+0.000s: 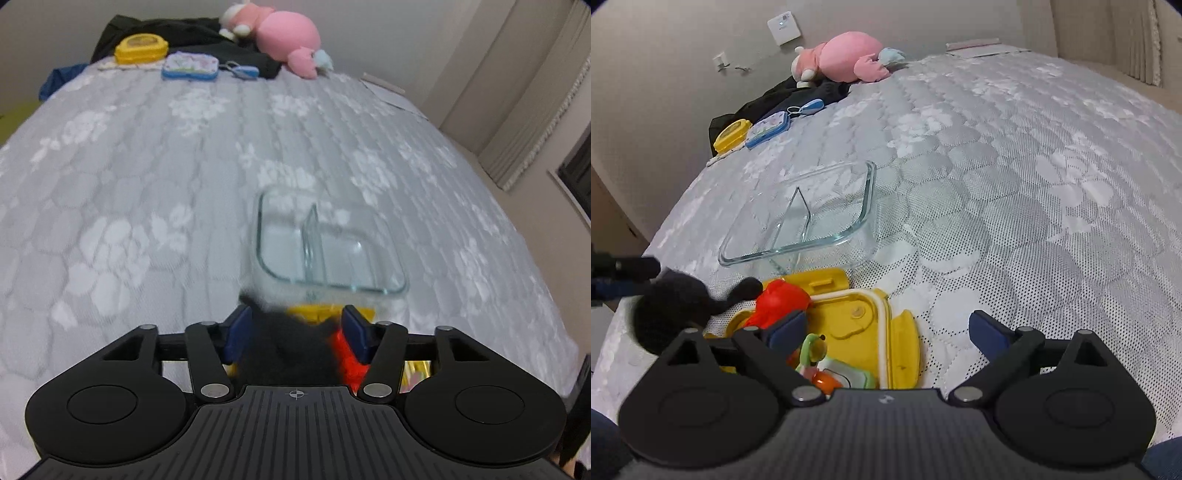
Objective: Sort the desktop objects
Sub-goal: 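Lift the black plush cat with the left gripper toward the glass container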
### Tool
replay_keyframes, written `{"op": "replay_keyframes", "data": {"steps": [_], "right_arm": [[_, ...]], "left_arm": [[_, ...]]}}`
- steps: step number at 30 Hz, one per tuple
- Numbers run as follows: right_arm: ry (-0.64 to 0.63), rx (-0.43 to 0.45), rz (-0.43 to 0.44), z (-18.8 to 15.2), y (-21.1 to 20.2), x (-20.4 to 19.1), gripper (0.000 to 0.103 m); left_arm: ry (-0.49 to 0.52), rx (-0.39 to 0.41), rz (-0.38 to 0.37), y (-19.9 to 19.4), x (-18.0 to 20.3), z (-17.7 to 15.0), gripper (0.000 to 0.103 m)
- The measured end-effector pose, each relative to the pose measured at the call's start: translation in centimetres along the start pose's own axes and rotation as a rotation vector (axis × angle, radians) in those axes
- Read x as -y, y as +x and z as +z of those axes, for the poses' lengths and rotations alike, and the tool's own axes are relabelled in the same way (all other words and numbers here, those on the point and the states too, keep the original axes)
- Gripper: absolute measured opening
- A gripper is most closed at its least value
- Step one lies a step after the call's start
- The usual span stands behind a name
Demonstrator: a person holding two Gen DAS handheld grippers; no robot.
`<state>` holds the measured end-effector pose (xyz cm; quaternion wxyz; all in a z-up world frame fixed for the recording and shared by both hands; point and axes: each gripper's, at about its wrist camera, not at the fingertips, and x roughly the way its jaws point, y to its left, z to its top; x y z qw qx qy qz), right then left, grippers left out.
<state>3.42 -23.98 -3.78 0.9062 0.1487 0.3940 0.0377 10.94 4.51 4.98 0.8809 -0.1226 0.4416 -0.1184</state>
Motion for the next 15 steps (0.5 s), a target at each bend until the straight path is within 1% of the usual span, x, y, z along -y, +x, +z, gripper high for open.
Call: {"op": "replay_keyframes", "data": {"steps": [2, 4, 6, 8, 9, 12, 13, 15], "right_arm": [[0.006, -0.002, 0.003, 0.0, 0.0, 0.1, 0.096], [0.010, -0.001, 0.001, 0.0, 0.1, 0.2, 0.096], [0.020, -0.008, 0.001, 0.1, 0.2, 0.4, 0.096], [0.036, -0.015, 0.008, 0.1, 0.3, 0.6, 0.096], [0.045, -0.017, 0.013, 0.1, 0.4, 0.7, 0.096], [0.060, -0.021, 0.019, 0.2, 0.4, 0.9, 0.096], [0.062, -0.024, 0.022, 0.1, 0.4, 0.9, 0.097], [0.063, -0.031, 0.027, 0.1, 0.5, 0.9, 0.097]], "left_arm": [[-0.015, 0.011, -0.013, -0.2, 0.1, 0.7, 0.057], [-0.007, 0.015, -0.008, -0.5, 0.3, 1.0, 0.057], [0.018, -0.012, 0.024, -0.3, 0.6, 0.8, 0.067], [0.035, -0.041, 0.039, -0.1, 1.0, -0.3, 0.090], [0.043, -0.043, 0.035, -0.1, 1.2, -1.0, 0.093], [0.056, -0.062, 0.023, 0.2, 1.9, -3.2, 0.093], [0.048, -0.082, 0.032, 0.8, 2.1, -3.8, 0.093], [0.041, -0.113, 0.056, 2.0, 2.5, -4.7, 0.089]]}}
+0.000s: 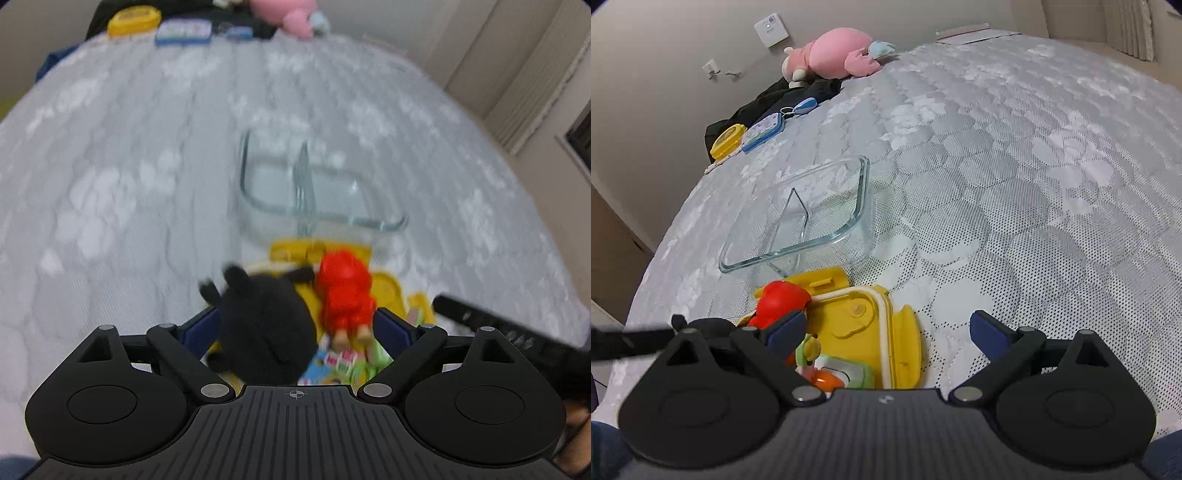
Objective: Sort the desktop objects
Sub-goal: 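Lift the black plush cat with the left gripper toward the glass container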
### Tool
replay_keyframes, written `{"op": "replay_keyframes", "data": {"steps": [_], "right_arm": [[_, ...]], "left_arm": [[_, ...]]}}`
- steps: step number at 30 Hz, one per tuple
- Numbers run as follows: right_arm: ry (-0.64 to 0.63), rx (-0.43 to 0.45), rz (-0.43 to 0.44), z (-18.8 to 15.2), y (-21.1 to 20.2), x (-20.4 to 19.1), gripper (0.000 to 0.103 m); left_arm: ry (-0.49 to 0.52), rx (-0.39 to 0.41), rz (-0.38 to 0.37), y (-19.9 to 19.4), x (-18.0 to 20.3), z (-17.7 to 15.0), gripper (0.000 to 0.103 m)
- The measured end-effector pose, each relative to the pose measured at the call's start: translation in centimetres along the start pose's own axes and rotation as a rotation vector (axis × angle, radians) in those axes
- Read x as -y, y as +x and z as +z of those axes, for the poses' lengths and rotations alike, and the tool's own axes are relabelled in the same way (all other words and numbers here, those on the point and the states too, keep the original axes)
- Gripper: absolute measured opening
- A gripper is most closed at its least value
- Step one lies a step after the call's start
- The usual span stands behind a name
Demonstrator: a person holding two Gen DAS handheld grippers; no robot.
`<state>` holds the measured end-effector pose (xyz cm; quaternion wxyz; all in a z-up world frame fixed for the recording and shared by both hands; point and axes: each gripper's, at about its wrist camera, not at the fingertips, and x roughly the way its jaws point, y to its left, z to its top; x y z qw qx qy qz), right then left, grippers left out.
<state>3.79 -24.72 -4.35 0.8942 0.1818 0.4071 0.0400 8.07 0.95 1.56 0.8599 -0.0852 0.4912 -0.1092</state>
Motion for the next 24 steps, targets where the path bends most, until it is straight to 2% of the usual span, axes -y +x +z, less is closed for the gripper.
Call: {"op": "replay_keyframes", "data": {"steps": [2, 3, 4, 7, 13, 19, 24], "right_arm": [[-0.005, -0.006, 0.000, -0.1, 0.1, -0.1, 0.097], [-0.008, -0.007, 0.000, -0.2, 0.1, -0.1, 0.097], [-0.011, -0.008, 0.000, -0.2, 0.1, -0.1, 0.097], [-0.009, -0.013, 0.002, -0.2, 0.2, -0.1, 0.097], [-0.001, -0.024, 0.003, -0.2, 0.4, -0.1, 0.097], [-0.040, -0.063, 0.012, -0.4, 0.7, -0.6, 0.097], [-0.091, -0.114, 0.006, -0.8, 1.3, -1.4, 0.097]], "left_arm": [[0.028, -0.024, 0.080, 1.4, 0.7, -0.2, 0.068], [0.056, -0.019, 0.129, 1.8, 1.1, -0.2, 0.067], [0.090, -0.010, 0.170, 2.1, 1.6, -0.2, 0.066], [0.100, -0.016, 0.189, 2.3, 2.0, -0.1, 0.066], [0.100, -0.029, 0.175, 2.0, 1.4, 0.4, 0.064], [0.098, -0.077, 0.176, 2.8, 1.3, 0.1, 0.075], [0.109, -0.089, 0.170, 3.3, 1.6, -0.2, 0.073]]}}
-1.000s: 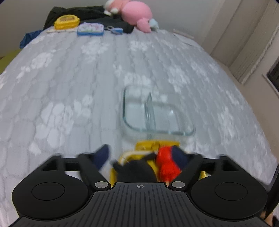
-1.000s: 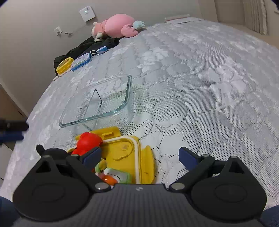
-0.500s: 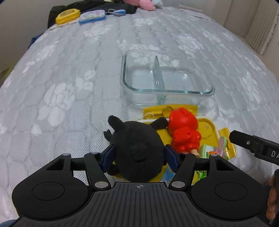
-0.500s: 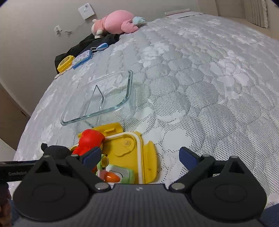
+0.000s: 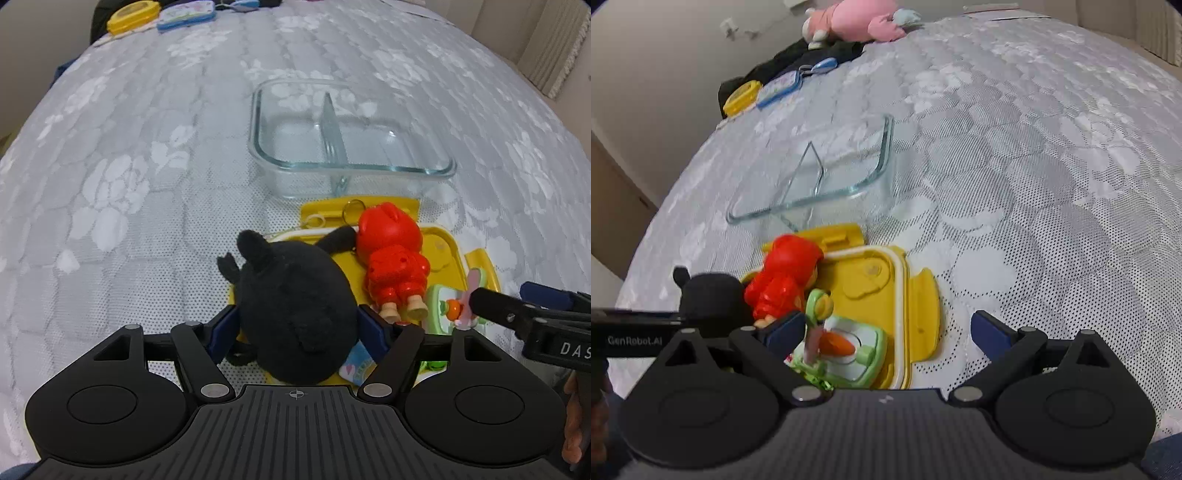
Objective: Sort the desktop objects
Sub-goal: 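Lift the black plush cat with the left gripper toward the glass container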
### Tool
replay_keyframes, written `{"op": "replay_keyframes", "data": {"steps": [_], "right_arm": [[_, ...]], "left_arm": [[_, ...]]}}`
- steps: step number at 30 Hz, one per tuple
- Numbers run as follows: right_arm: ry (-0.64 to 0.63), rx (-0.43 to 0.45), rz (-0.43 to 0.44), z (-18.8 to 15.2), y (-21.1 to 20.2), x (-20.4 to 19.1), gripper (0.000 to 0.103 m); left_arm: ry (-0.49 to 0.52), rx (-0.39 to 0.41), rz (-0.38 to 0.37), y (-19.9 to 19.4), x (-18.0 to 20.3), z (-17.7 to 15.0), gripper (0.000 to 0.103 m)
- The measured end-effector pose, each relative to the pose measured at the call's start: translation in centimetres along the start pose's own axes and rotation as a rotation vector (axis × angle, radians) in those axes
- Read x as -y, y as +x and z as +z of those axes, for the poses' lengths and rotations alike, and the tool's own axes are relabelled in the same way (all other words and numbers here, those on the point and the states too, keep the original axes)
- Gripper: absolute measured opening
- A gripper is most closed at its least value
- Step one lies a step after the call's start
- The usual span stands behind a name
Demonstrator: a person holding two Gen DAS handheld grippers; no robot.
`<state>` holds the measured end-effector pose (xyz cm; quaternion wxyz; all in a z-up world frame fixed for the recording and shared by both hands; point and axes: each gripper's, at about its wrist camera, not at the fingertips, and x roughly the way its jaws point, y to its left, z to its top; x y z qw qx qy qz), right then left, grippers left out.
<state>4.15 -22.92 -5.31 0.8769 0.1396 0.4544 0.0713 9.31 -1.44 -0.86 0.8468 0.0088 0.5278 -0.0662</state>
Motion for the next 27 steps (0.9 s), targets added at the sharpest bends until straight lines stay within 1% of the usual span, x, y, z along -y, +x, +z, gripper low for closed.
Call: {"op": "replay_keyframes", "data": {"steps": [2, 6, 9, 14, 16, 20, 22, 25, 27], "right_arm": [[0.005, -0.002, 0.000, 0.0, 0.0, 0.0, 0.098], [0.036, 0.003, 0.002, 0.0, -0.2, 0.5, 0.098], [0.058, 0.024, 0.003, 0.1, -0.6, 0.8, 0.098], [0.095, 0.048, 0.013, 0.2, -1.1, 1.4, 0.098], [0.103, 0.051, 0.018, 0.4, -1.1, 1.5, 0.098], [0.109, 0.046, 0.020, 0.4, -0.9, 1.5, 0.098], [0.114, 0.042, 0.021, 0.5, -0.8, 1.6, 0.098], [0.125, 0.037, 0.022, 0.6, -0.5, 1.8, 0.099], [0.139, 0.033, 0.026, 0.7, -0.3, 2.1, 0.099]], "left_arm": [[0.001, 0.002, -0.005, -0.1, -0.1, 0.1, 0.069], [-0.010, 0.002, -0.024, -0.8, -0.7, 0.3, 0.068], [-0.069, 0.023, -0.086, -2.0, -1.9, 1.1, 0.067], [-0.170, 0.102, -0.175, -5.2, -4.4, 3.9, 0.066], [-0.183, 0.135, -0.186, -6.2, -5.0, 5.4, 0.066], [-0.127, 0.211, -0.142, -7.8, -4.6, 9.2, 0.066], [-0.089, 0.218, -0.117, -7.9, -4.1, 11.0, 0.066], [0.006, 0.191, -0.028, -6.9, -2.4, 13.1, 0.067], [0.051, 0.158, 0.003, -5.6, -1.3, 13.9, 0.067]]}}
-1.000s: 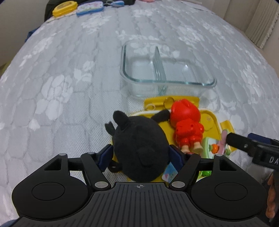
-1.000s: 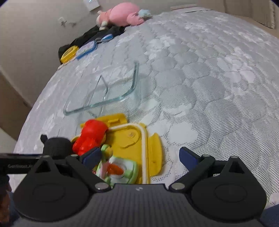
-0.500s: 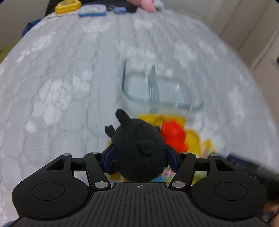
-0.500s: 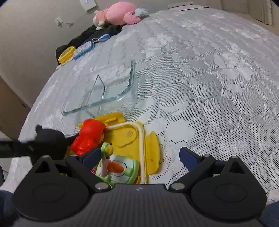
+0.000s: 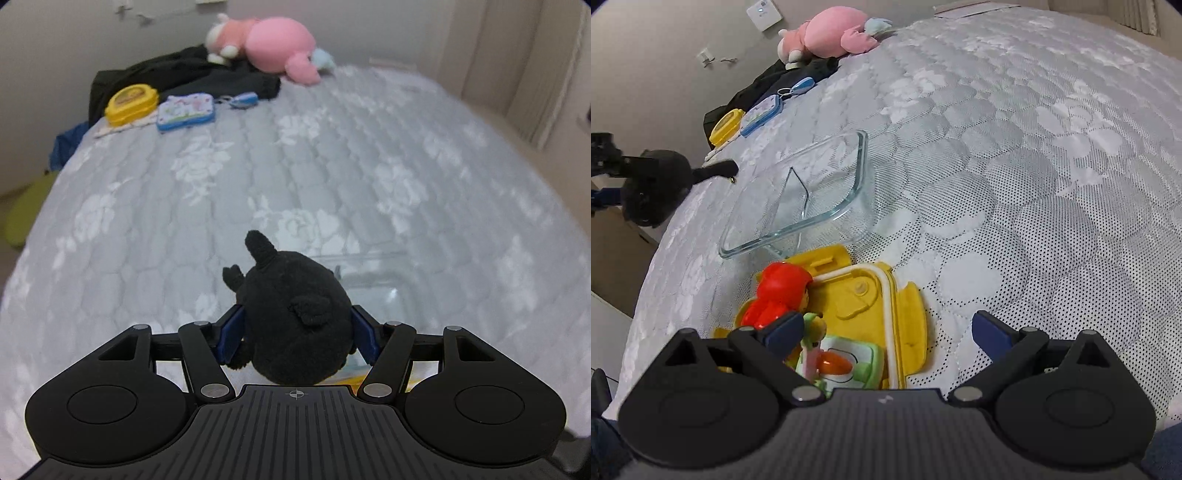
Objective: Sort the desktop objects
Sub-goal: 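Lift the black plush cat with the left gripper toward the glass container, then lower the cat into the glass container and open the left gripper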
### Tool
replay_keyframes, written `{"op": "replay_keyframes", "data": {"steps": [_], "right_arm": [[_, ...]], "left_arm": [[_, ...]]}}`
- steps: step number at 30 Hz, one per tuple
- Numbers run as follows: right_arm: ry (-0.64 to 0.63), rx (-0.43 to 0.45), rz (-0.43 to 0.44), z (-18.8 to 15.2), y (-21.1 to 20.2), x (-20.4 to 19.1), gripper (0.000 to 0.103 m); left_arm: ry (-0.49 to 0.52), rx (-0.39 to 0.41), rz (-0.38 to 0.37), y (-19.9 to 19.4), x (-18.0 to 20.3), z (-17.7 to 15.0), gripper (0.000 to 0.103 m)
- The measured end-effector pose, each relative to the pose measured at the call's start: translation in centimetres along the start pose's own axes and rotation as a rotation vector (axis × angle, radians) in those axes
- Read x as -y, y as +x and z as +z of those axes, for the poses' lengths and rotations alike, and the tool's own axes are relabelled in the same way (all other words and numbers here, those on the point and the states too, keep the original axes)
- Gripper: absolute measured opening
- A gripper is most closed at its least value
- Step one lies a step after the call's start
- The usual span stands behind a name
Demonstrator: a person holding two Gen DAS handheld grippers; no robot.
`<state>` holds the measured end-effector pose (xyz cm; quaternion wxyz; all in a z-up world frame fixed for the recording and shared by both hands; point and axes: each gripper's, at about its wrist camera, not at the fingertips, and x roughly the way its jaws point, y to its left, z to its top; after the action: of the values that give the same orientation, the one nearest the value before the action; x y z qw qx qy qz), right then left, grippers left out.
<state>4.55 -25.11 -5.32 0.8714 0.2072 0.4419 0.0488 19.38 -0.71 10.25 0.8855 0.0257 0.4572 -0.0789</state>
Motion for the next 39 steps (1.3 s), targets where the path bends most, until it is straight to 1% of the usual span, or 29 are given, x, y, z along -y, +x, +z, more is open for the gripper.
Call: {"op": "replay_keyframes", "data": {"steps": [3, 8, 10, 12, 17, 19, 21, 25, 29, 32, 35, 39], "right_arm": [[0.025, -0.005, 0.014, 0.2, 0.2, 0.4, 0.099], [0.042, -0.014, 0.031, 0.3, 0.4, 0.6, 0.099], [0.045, -0.020, 0.039, 0.4, 0.6, 0.7, 0.099], [0.051, -0.024, 0.046, 0.5, 0.7, 0.8, 0.099], [0.080, -0.035, 0.060, 0.9, 1.1, 1.3, 0.099], [0.096, -0.040, 0.062, 0.9, 1.2, 1.5, 0.099], [0.111, -0.045, 0.064, 1.0, 1.3, 1.7, 0.099], [0.123, -0.049, 0.066, 1.0, 1.4, 1.8, 0.099], [0.112, -0.048, 0.066, 0.9, 1.3, 1.6, 0.100], [0.109, -0.046, 0.065, 0.8, 1.2, 1.6, 0.100], [0.110, -0.047, 0.066, 0.9, 1.2, 1.6, 0.100], [0.107, -0.051, 0.071, 0.9, 1.2, 1.6, 0.101]], "left_arm": [[0.033, -0.029, 0.010, 2.2, 1.3, 0.3, 0.067], [0.094, -0.044, 0.031, 5.9, 3.1, -0.1, 0.067], [0.125, -0.043, 0.045, 7.3, 3.8, -0.6, 0.067], [0.135, -0.035, 0.044, 8.5, 4.1, -1.0, 0.067], [0.114, -0.022, 0.020, 10.3, 3.2, -2.5, 0.069], [0.077, -0.043, -0.008, 10.5, 2.2, -2.6, 0.072], [0.035, -0.042, -0.037, 9.7, 1.1, -2.5, 0.072], [-0.044, 0.014, -0.053, 7.0, -0.1, -1.0, 0.072], [-0.054, 0.041, -0.072, 5.3, 0.3, 0.3, 0.072], [-0.053, -0.001, -0.123, 5.9, 1.2, 0.0, 0.069], [-0.057, -0.045, -0.148, 7.5, 2.0, -0.6, 0.069], [-0.138, -0.093, -0.184, 9.9, 1.7, -1.4, 0.070]]}}
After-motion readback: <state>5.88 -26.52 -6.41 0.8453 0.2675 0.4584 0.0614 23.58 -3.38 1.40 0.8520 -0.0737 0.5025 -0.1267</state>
